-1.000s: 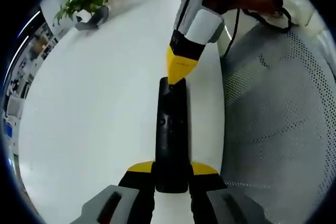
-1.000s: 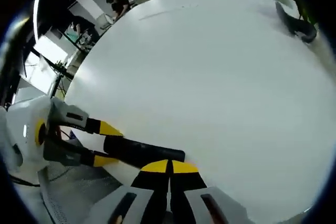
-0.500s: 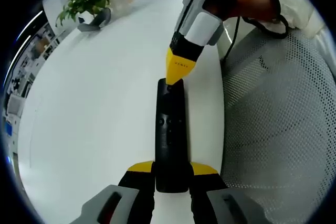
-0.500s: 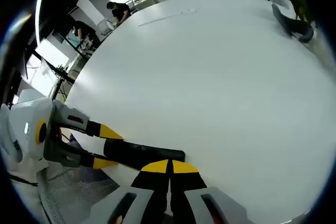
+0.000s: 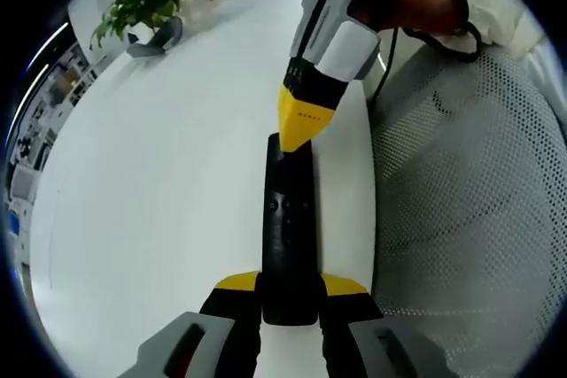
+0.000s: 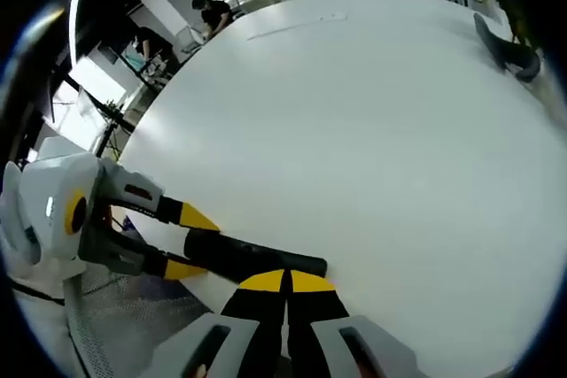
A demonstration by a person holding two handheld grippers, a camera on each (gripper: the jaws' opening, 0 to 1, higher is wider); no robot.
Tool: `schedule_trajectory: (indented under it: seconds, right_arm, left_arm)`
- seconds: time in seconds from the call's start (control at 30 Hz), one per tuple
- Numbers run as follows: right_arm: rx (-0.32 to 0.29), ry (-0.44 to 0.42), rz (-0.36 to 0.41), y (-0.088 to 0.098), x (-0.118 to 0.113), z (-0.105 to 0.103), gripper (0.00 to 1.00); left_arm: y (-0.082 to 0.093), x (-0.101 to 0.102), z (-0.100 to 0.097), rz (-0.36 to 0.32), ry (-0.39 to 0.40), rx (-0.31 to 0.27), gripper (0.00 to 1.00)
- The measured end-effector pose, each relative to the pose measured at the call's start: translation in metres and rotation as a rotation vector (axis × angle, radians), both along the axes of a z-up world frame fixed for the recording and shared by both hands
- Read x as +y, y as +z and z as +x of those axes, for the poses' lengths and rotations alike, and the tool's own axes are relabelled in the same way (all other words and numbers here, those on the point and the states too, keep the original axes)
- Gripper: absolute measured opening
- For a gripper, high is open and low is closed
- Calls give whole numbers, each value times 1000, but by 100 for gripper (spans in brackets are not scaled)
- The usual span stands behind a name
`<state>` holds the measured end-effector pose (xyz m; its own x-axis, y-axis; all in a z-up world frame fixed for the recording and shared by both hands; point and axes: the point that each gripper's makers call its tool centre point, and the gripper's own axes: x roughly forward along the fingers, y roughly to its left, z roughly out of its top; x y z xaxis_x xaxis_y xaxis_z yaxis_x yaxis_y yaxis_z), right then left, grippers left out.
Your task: Press the specified remote control buttons in sequence, fully releasing each button before pressing the next.
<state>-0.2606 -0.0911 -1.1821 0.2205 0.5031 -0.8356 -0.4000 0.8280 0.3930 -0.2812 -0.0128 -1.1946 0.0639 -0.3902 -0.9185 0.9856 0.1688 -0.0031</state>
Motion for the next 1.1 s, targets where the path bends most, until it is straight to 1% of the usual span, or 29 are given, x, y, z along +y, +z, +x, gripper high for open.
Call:
schedule_trajectory:
  seconds: [0.2,0.33,0.5,0.8,0.9,1.0,1.1]
  right_arm:
    - [10,-27,25,1,-2,1,0]
    - [8,-31,23,1,-1,0,0]
    - [7,-23,21,1,-1,0,0]
    - [11,-13,16,2,-1,-1,0]
    - [3,-6,26,4,1,0,0]
    - [16,-5,28,3,1,-1,0]
    - [12,-3,32,3,2,-1,0]
  left_arm:
    - [0,0,0,-10,9,-1,24]
    - [0,0,0,-21,-2,-2,24]
    - [0,0,0,-61,9,-8,24]
    - [0,-2,-1,-36,-7,-15,24]
    - [0,-2,-1,-32,-4,-15,24]
    - [0,-2,-1,-32,8,-9,24]
    - [0,-2,0,-36,3,-10,24]
